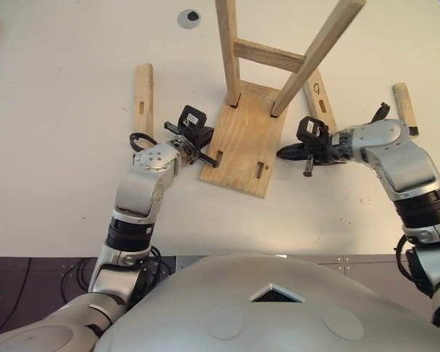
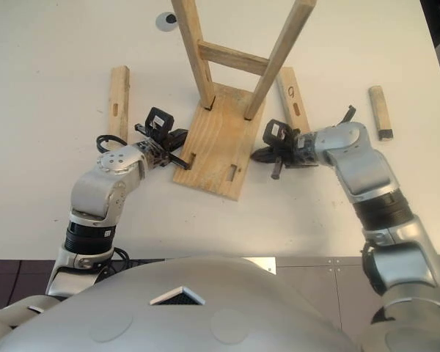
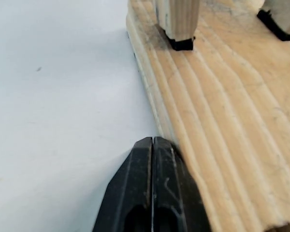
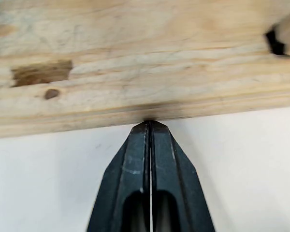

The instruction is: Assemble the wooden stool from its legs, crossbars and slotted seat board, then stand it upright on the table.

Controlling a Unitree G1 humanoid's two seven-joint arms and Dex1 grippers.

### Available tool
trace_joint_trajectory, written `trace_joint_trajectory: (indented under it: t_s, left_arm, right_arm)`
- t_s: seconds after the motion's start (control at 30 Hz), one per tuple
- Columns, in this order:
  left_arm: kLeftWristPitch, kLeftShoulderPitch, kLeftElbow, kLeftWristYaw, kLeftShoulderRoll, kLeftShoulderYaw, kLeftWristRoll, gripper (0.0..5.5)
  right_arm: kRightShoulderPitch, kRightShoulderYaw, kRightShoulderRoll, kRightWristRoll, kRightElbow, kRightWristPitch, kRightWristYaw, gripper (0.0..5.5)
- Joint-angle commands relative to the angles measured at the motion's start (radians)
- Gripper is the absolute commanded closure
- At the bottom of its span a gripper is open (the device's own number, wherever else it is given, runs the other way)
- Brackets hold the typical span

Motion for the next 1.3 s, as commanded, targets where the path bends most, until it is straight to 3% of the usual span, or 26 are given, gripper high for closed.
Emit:
trace_joint_trajectory:
  t_s: [0.03, 0.17, 0.43, 0.57, 0.7, 0.8, 0.9, 1.1, 1.3]
  left_arm:
    - [0.009, -0.035, 0.054, -0.002, -0.040, 0.000, -0.025, 5.50]
    - [-0.019, -0.110, 0.152, 0.017, -0.071, 0.028, -0.022, 5.50]
    - [-0.139, -0.247, 0.345, 0.047, -0.108, 0.087, -0.003, 5.50]
    - [-0.140, -0.221, 0.288, 0.082, -0.100, 0.133, -0.003, 5.50]
    - [-0.224, -0.175, 0.258, 0.121, -0.084, 0.209, 0.004, 5.50]
    - [-0.267, -0.196, 0.239, 0.144, -0.138, 0.217, -0.013, 5.50]
    - [-0.298, -0.159, 0.203, 0.169, -0.141, 0.240, -0.011, 5.50]
    - [-0.323, -0.136, 0.198, 0.198, -0.155, 0.258, -0.019, 5.50]
    - [-0.328, -0.183, 0.226, 0.184, -0.136, 0.246, -0.017, 5.50]
  right_arm:
    - [-0.032, 0.011, 0.153, -0.066, 0.135, -0.034, -0.171, 5.45]
    - [-0.073, -0.026, 0.219, -0.092, 0.223, -0.066, -0.277, 5.45]
    - [-0.111, -0.105, 0.225, -0.078, 0.245, -0.062, -0.312, 5.45]
    - [-0.223, -0.245, 0.157, -0.026, 0.223, 0.000, -0.296, 4.80]
    - [-0.429, -0.411, 0.010, 0.014, 0.331, 0.043, -0.285, 4.09]
    - [-0.308, -0.450, -0.160, -0.020, 0.429, 0.017, -0.225, 3.53]
    - [-0.250, -0.473, -0.240, -0.036, 0.563, -0.010, -0.200, 2.94]
    - [-0.164, -0.512, -0.221, 0.010, 0.658, 0.033, -0.167, 1.86]
    - [-0.160, -0.486, -0.157, -0.031, 0.826, -0.072, -0.212, 2.05]
